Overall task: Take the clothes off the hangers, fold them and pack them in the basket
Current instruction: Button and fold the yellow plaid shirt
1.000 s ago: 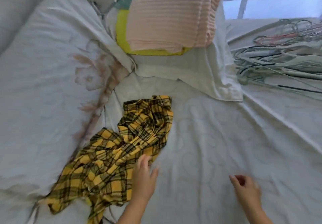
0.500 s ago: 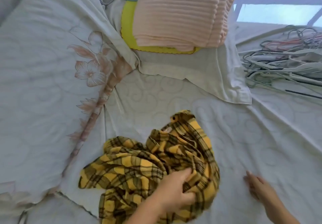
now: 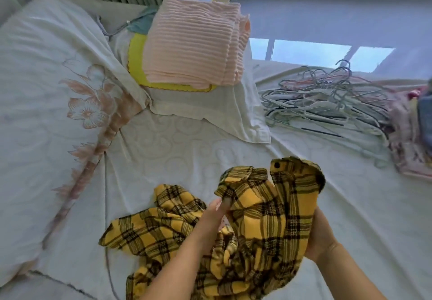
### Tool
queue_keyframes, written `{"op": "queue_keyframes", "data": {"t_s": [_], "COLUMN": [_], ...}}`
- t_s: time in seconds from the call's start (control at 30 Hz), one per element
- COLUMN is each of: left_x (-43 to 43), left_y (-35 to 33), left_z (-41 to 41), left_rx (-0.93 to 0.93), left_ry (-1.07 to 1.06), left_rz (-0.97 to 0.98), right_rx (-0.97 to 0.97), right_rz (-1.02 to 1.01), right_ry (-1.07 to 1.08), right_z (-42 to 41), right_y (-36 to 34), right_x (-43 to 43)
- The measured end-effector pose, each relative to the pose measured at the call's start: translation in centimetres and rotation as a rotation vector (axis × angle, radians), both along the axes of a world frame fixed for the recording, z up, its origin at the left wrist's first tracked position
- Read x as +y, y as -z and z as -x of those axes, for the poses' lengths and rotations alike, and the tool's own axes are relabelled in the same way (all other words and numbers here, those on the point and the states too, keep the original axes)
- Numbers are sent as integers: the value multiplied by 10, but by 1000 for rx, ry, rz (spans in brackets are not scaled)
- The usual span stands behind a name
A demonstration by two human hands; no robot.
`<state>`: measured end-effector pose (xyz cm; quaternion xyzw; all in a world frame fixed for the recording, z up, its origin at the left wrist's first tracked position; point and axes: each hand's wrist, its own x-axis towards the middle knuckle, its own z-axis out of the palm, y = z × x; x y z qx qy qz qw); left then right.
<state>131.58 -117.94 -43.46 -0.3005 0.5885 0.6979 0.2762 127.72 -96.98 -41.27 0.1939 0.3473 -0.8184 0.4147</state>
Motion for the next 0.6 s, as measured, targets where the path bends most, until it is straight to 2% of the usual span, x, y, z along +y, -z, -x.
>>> {"op": "queue_keyframes", "data": {"t_s": [0.13, 0.2, 0.33, 0.47, 0.6], "left_x": [24, 35, 44, 34, 24], "left_y": [-71, -116, -198, -280, -349], "left_z": [37, 50, 60, 62, 48], "left_rx": [201, 289, 443, 660, 832], "left_ry": [5, -20, 2, 31, 172], "left_rz": [-152, -147, -9, 193, 348], "right_rx": [100, 179, 312, 429, 654], "right_rz": [-179, -283, -475, -570, -665], "right_ry": [37, 157, 338, 366, 295], "right_z": [-3, -1, 2, 10, 17], "right_y": [-63, -91, -144, -192, -263], "right_x": [26, 42, 75, 98, 110]}}
